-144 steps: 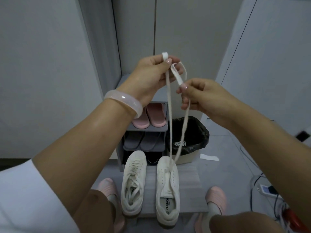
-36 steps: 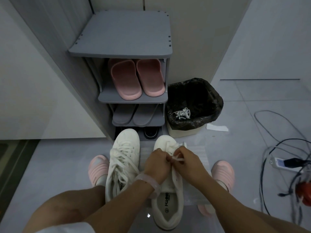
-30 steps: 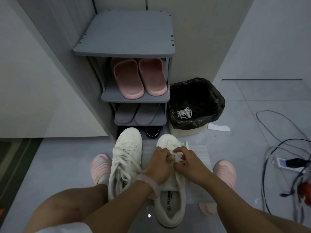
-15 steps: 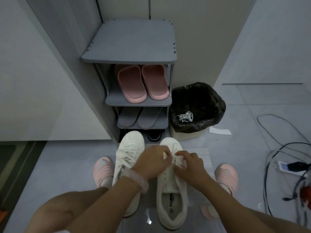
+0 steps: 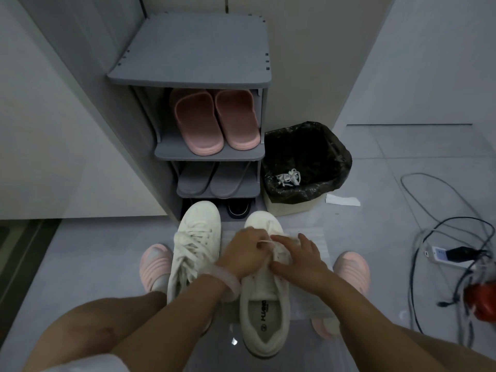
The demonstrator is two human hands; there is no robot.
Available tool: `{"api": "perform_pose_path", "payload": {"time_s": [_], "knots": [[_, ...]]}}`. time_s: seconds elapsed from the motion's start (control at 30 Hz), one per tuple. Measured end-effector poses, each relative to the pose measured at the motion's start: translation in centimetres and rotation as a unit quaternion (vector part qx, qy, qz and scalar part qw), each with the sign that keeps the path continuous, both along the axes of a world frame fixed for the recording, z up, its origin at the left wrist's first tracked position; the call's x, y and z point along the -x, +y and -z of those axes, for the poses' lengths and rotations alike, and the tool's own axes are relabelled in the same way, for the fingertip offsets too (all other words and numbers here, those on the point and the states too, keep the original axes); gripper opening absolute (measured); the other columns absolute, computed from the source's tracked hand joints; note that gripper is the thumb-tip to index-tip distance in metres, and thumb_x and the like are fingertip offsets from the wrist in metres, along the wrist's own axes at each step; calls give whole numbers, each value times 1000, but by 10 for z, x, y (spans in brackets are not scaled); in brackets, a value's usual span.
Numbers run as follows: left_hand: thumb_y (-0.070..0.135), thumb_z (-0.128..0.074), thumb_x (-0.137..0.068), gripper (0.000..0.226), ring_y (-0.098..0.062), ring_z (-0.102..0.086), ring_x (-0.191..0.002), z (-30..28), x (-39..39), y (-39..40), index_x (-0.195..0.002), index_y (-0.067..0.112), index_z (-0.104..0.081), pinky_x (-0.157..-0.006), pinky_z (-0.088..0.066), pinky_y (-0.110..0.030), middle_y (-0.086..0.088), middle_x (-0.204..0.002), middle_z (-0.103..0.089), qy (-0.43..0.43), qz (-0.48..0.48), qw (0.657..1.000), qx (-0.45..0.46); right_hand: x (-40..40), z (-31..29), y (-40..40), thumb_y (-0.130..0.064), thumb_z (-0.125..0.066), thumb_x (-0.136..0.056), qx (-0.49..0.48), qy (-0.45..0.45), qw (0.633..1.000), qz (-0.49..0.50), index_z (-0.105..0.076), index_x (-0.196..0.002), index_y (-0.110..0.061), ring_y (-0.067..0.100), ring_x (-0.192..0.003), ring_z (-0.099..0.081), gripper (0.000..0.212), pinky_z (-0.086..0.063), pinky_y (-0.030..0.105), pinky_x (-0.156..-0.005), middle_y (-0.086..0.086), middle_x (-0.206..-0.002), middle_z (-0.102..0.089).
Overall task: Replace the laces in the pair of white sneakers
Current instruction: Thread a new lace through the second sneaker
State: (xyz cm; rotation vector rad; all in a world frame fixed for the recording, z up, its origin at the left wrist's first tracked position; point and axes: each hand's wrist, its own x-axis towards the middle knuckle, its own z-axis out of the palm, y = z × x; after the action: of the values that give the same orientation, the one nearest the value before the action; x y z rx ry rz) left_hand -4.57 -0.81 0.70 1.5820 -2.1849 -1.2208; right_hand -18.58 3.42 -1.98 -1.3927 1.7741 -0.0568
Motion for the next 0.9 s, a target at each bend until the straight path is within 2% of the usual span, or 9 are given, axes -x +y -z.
{"api": "perform_pose_path", "payload": {"time_s": [0.07,0.13,0.2,0.23,0.3,0.4,0.5,0.63,0.9], "knots": [[6,-49,-92,18,-10,-46,-65,-21,-6,-11,-78,8,-59,-57,-34,-22,-4,-77,-52,173,-70,978,-95,-1,-1,-1,-47,-56,-83,-9,5,1000,4,-22,-139,-50,27,-144,7,66,-13,51,-114,1,-157,7],[5,-42,-96,29,-5,-41,-47,-38,-13,-22,-69,13,-51,-46,-30,-17,-2,-75,-58,347,-174,899,-204,-2,-1,-2,-45,-56,-82,-17,-6,1000,12,-22,-138,-50,28,-144,7,65,-12,51,-115,3,-157,7],[13,-37,-99,30,-6,-39,-37,-46,-18,-27,-70,14,-44,-40,-27,-16,-2,-68,-66,400,-219,848,-270,-3,0,-2,-45,-57,-82,-16,-13,1000,16,-22,-138,-51,29,-144,7,66,-11,51,-115,3,-156,6],[20,-37,-99,29,-8,-39,-35,-46,-20,-27,-72,14,-43,-40,-27,-15,0,-61,-63,339,-208,878,-265,-4,1,-2,-45,-57,-82,-13,-14,1000,17,-22,-138,-50,29,-144,6,66,-11,50,-115,4,-156,6],[32,-43,-97,24,-10,-50,-51,-35,-20,-22,-78,17,-44,-49,-36,-21,1,-67,-60,90,-116,975,-164,-5,4,-2,-46,-57,-81,-8,-16,1000,24,-22,-138,-49,29,-144,4,67,-12,49,-115,7,-156,2],[34,-51,-90,17,-18,-58,-97,-10,-15,-6,-100,22,-58,-79,-43,-28,0,-106,-63,-129,56,990,-15,-6,6,-4,-45,-60,-79,2,-21,999,39,-27,-138,-45,29,-141,-11,67,-19,49,-113,10,-151,-15],[28,-49,-90,28,-17,-56,-107,1,-6,3,-113,25,-64,-76,-36,-23,2,-114,-64,-161,74,983,40,-7,6,-4,-45,-62,-79,8,-25,999,41,-30,-138,-41,28,-136,-24,67,-26,48,-110,8,-146,-26],[27,-50,-88,24,-20,-59,-100,9,1,1,-104,16,-63,-72,-38,-25,-3,-107,-64,-184,40,981,48,-5,3,-5,-39,-62,-81,3,-53,998,40,-30,-138,-39,27,-135,-25,66,-26,45,-111,8,-144,-29],[19,-53,-91,18,-18,-58,-97,-20,-22,-19,-93,8,-67,-86,-43,-31,-4,-100,-65,-67,34,997,-24,0,-4,-6,-38,-62,-81,-16,-55,998,27,-28,-138,-43,29,-138,-19,67,-26,46,-111,9,-148,-24]]}}
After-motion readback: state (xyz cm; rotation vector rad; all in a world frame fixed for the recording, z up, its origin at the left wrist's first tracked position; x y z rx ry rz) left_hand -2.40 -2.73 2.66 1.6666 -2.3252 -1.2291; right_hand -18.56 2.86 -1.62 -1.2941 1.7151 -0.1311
